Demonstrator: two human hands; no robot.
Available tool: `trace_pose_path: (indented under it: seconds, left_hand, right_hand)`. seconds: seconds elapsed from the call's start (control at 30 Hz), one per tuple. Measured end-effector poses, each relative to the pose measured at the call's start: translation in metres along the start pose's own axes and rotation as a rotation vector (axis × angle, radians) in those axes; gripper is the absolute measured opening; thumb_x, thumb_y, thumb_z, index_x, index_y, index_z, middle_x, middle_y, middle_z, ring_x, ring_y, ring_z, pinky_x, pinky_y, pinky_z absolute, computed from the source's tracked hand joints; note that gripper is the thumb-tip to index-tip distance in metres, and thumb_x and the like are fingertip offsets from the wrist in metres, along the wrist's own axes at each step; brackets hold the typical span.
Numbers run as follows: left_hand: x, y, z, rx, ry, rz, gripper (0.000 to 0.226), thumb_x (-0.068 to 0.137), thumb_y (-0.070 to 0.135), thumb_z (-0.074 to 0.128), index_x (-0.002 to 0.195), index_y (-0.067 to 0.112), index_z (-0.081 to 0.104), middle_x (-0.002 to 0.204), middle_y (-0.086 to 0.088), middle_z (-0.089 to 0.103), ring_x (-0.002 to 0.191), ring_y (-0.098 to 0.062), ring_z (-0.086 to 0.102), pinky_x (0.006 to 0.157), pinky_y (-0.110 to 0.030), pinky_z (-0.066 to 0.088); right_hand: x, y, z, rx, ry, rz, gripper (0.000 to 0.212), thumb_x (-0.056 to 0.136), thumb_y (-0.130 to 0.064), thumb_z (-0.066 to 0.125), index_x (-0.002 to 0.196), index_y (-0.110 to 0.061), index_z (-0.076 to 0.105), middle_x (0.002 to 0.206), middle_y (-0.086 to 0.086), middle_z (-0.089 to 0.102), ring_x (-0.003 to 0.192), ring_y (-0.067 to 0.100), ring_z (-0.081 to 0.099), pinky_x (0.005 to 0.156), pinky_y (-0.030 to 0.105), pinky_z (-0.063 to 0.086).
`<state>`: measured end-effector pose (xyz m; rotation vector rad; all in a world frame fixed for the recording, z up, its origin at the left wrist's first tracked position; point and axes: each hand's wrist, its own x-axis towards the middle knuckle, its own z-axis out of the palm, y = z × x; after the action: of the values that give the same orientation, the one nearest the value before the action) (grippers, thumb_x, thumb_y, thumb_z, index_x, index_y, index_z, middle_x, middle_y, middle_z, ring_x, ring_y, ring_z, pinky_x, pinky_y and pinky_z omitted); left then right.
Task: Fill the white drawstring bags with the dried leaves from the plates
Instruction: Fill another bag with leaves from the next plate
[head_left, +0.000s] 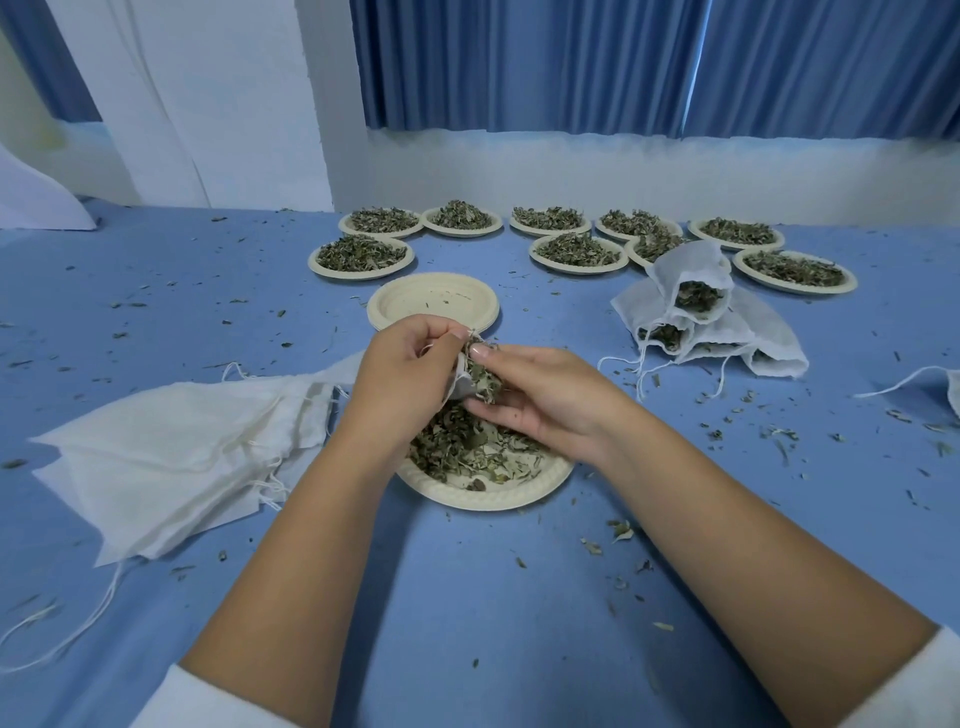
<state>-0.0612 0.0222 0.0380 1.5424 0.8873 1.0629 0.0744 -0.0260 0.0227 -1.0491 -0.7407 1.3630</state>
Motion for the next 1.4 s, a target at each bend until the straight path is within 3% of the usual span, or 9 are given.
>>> trace_pose_path:
  seconds: [0.2, 0.4, 0.53, 0.6, 0.73, 0.87, 1.17, 1.3, 1.4]
  left_hand:
    - [0.001, -0.002, -0.003, 0.129, 0.03, 0.079, 0.013, 0.091, 0.02, 0.063, 0.081, 0.026, 0.069, 0.059, 0.016, 0.06, 0.059, -0.007, 0.059, 0.068, -0.028, 0.052]
    - [-0.003, -0.001, -0.002, 0.281, -0.02, 0.223, 0.016, 0.092, 0.021, 0.062, 0.079, 0.029, 0.065, 0.072, 0.004, 0.066, 0.056, -0.008, 0.052, 0.05, -0.011, 0.041]
    - [-0.008, -0.003, 0.005, 0.362, -0.115, 0.252, 0.014, 0.093, 0.02, 0.061, 0.081, 0.026, 0.065, 0.058, 0.019, 0.059, 0.046, 0.001, 0.046, 0.047, -0.008, 0.034]
    - [-0.009, -0.004, 0.006, 0.415, -0.128, 0.27, 0.014, 0.093, 0.02, 0.061, 0.081, 0.027, 0.064, 0.057, 0.025, 0.058, 0.046, 0.003, 0.048, 0.047, -0.008, 0.034]
    - [-0.006, -0.007, 0.002, 0.464, -0.013, 0.292, 0.014, 0.093, 0.022, 0.06, 0.081, 0.029, 0.063, 0.066, 0.018, 0.059, 0.048, 0.007, 0.048, 0.048, -0.01, 0.032]
    - [-0.003, -0.009, -0.001, 0.484, 0.076, 0.307, 0.013, 0.095, 0.024, 0.058, 0.083, 0.029, 0.061, 0.073, 0.022, 0.059, 0.051, 0.013, 0.049, 0.056, -0.016, 0.036]
    - [0.0, -0.011, -0.001, 0.468, 0.173, 0.279, 0.014, 0.094, 0.025, 0.06, 0.082, 0.031, 0.061, 0.073, 0.024, 0.06, 0.071, 0.018, 0.053, 0.059, -0.003, 0.038]
    - [0.0, -0.01, -0.001, 0.437, 0.159, 0.274, 0.012, 0.094, 0.025, 0.06, 0.083, 0.028, 0.063, 0.066, 0.022, 0.06, 0.058, 0.014, 0.055, 0.055, -0.004, 0.037]
    - [-0.002, -0.008, 0.0, 0.411, 0.137, 0.266, 0.011, 0.094, 0.022, 0.06, 0.084, 0.026, 0.064, 0.073, 0.02, 0.061, 0.057, 0.017, 0.055, 0.055, -0.002, 0.037]
  right_hand:
    - [-0.001, -0.001, 0.002, 0.041, 0.093, -0.03, 0.039, 0.063, -0.016, 0.081, 0.096, 0.001, 0.07, 0.083, 0.006, 0.076, 0.08, 0.015, 0.073, 0.068, 0.022, 0.058]
    - [-0.001, 0.0, 0.003, -0.131, 0.274, -0.104, 0.013, 0.078, -0.009, 0.078, 0.074, -0.004, 0.067, 0.064, 0.0, 0.066, 0.068, 0.013, 0.071, 0.063, 0.021, 0.057]
    - [0.001, 0.002, 0.001, -0.475, 0.431, -0.174, 0.019, 0.082, -0.011, 0.077, 0.071, -0.01, 0.062, 0.062, 0.001, 0.062, 0.054, 0.011, 0.063, 0.054, 0.024, 0.054]
    - [0.004, 0.004, 0.0, -0.666, 0.511, -0.199, 0.02, 0.082, -0.015, 0.077, 0.072, -0.013, 0.06, 0.066, 0.002, 0.059, 0.057, 0.014, 0.06, 0.061, 0.033, 0.057]
    - [0.002, 0.001, 0.001, -0.461, 0.39, -0.109, 0.022, 0.08, -0.02, 0.081, 0.083, -0.007, 0.064, 0.078, 0.005, 0.064, 0.057, 0.008, 0.068, 0.062, 0.029, 0.06]
    - [-0.004, -0.013, -0.003, -0.317, 0.32, -0.019, 0.047, 0.066, -0.031, 0.089, 0.101, -0.007, 0.069, 0.103, 0.008, 0.071, 0.075, 0.011, 0.074, 0.065, 0.024, 0.059]
    - [-0.011, -0.025, 0.004, -0.24, 0.337, -0.044, 0.009, 0.088, -0.008, 0.068, 0.088, 0.0, 0.062, 0.08, 0.011, 0.064, 0.06, 0.016, 0.071, 0.062, 0.022, 0.058]
    - [-0.017, -0.026, 0.006, -0.254, 0.303, -0.151, 0.006, 0.085, 0.005, 0.066, 0.083, 0.001, 0.07, 0.079, 0.014, 0.072, 0.073, 0.019, 0.074, 0.061, 0.016, 0.055]
    - [-0.021, -0.024, 0.009, -0.327, 0.262, -0.218, 0.008, 0.082, 0.004, 0.072, 0.084, -0.004, 0.072, 0.075, 0.009, 0.074, 0.067, 0.014, 0.072, 0.06, 0.015, 0.055]
